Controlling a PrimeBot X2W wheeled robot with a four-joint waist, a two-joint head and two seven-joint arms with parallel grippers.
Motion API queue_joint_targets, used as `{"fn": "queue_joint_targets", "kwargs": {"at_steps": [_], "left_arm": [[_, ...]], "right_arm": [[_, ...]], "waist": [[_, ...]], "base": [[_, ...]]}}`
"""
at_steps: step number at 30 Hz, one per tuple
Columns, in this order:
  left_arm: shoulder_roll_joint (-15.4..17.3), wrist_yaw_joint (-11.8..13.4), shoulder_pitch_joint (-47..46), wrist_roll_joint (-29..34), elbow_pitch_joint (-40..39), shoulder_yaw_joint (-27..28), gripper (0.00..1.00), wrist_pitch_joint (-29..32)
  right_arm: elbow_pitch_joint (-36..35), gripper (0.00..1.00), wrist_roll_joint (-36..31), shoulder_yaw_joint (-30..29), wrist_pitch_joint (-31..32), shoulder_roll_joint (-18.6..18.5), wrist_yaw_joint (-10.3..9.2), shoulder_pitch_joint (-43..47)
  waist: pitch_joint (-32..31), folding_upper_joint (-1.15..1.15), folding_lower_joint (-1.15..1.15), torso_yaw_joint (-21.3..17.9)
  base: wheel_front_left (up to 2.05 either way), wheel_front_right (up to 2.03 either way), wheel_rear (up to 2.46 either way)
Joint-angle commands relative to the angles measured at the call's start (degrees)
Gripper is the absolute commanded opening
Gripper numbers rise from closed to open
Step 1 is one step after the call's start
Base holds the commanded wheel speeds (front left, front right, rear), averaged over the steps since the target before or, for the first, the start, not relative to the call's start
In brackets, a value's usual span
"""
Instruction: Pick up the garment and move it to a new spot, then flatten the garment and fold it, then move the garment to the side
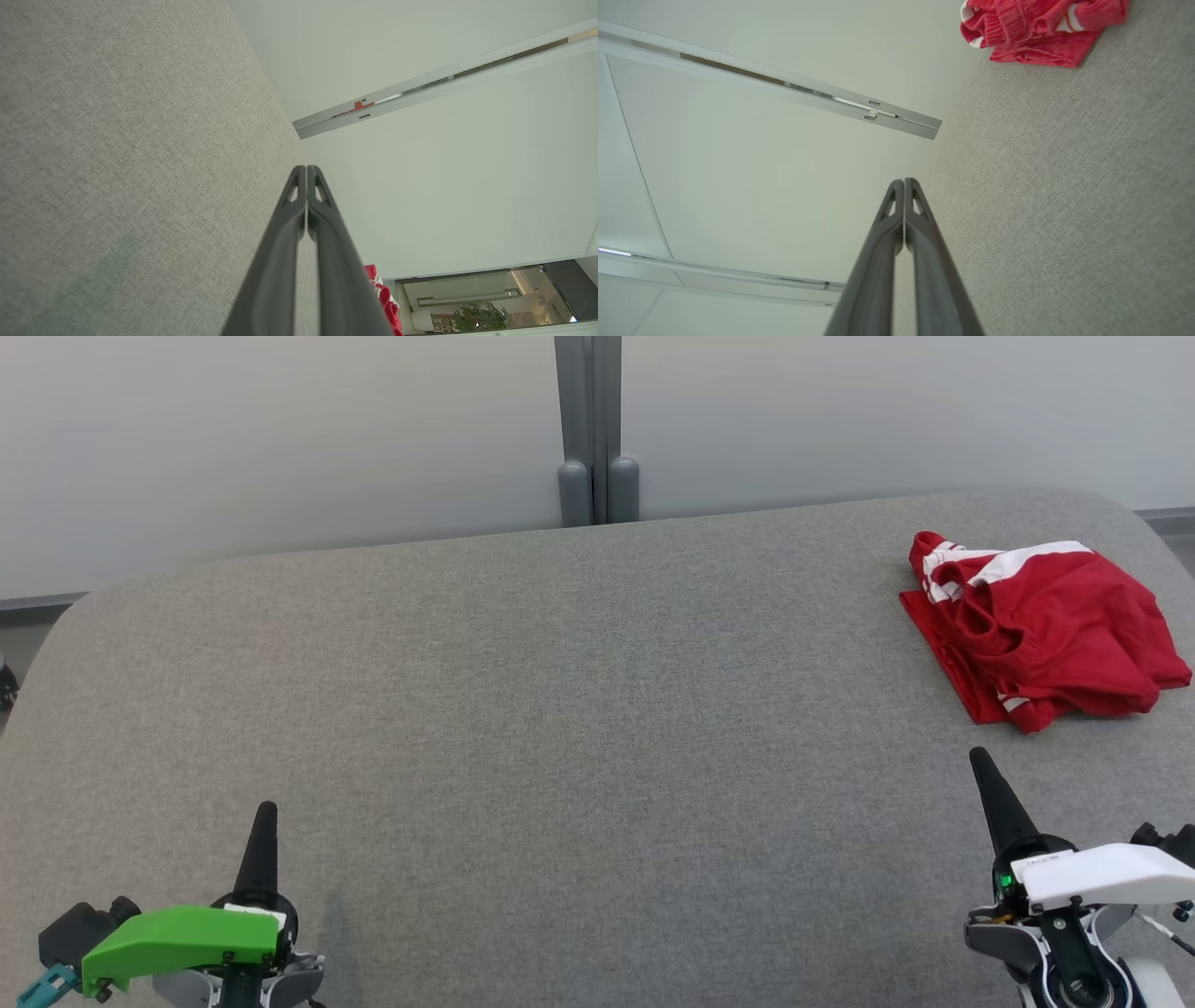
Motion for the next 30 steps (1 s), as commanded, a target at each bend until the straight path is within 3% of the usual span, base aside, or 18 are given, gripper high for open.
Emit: {"fn": "queue_joint_targets", "kwargs": {"at_steps": [1,30], "left_arm": [[-0.1,-0.4,-1.4,-1.6,-0.5,0.5,0.0,0.4],[-1.0,-2.5,-2.9,-14.4,-0.4,3.2,0.0,3.5]], "right_arm": [[0.1,0.0,1.5,-0.3,0.3,0.0,0.04,-1.4],[3.3,0.0,13.5,-1.4,2.3,1.2,0.03,-3.7]], "waist": [[0.0,0.0,0.0,0.0],[0.4,0.0,0.0,0.2]], "base": [[0.0,0.0,0.0],[0.0,0.0,0.0]]}}
